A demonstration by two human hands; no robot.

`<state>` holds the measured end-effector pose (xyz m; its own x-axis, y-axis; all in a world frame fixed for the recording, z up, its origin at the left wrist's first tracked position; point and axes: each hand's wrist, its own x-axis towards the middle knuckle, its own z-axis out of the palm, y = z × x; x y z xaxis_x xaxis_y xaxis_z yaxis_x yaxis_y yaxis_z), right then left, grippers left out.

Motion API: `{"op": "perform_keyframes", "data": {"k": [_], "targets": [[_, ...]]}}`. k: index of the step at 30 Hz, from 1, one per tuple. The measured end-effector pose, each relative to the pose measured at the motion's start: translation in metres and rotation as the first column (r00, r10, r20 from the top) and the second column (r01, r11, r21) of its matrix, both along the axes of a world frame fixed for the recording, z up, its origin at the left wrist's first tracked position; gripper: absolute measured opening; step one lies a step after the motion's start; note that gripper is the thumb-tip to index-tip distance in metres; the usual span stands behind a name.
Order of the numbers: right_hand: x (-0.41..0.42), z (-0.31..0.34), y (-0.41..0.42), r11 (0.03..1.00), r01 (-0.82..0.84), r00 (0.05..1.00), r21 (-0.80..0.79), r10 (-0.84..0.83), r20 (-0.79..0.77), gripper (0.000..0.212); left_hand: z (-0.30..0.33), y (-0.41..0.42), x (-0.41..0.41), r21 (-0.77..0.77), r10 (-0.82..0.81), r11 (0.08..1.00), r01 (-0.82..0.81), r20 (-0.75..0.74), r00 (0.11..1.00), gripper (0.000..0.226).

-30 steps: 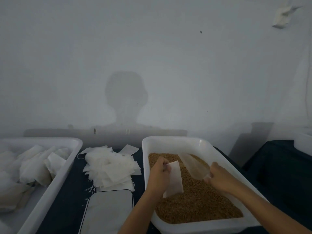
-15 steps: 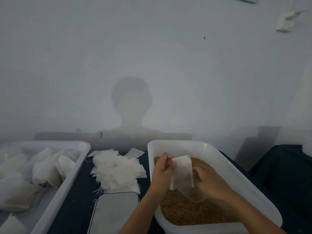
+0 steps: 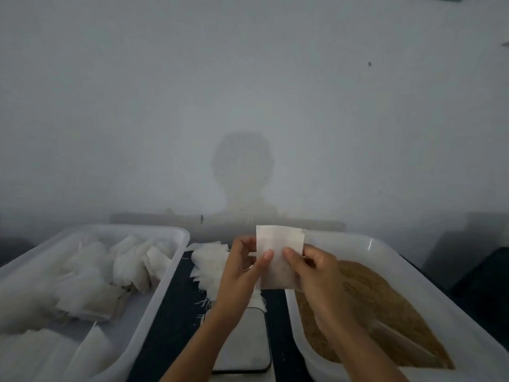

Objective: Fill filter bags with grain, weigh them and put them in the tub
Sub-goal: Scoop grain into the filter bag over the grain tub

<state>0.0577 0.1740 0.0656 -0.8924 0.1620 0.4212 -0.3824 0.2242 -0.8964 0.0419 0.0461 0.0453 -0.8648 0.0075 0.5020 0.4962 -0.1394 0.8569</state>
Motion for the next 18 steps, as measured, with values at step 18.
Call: {"op": "perform_keyframes", "data": {"k": [18], "targets": [[-0.035,-0.108,-0.044,0.958,-0.062,0.986,0.281,0.015,0.166,0.018,-0.088,-0.063,-0.013,-0.611,0.390,0.729,-0.308,0.001,0.921,0.022]]}}
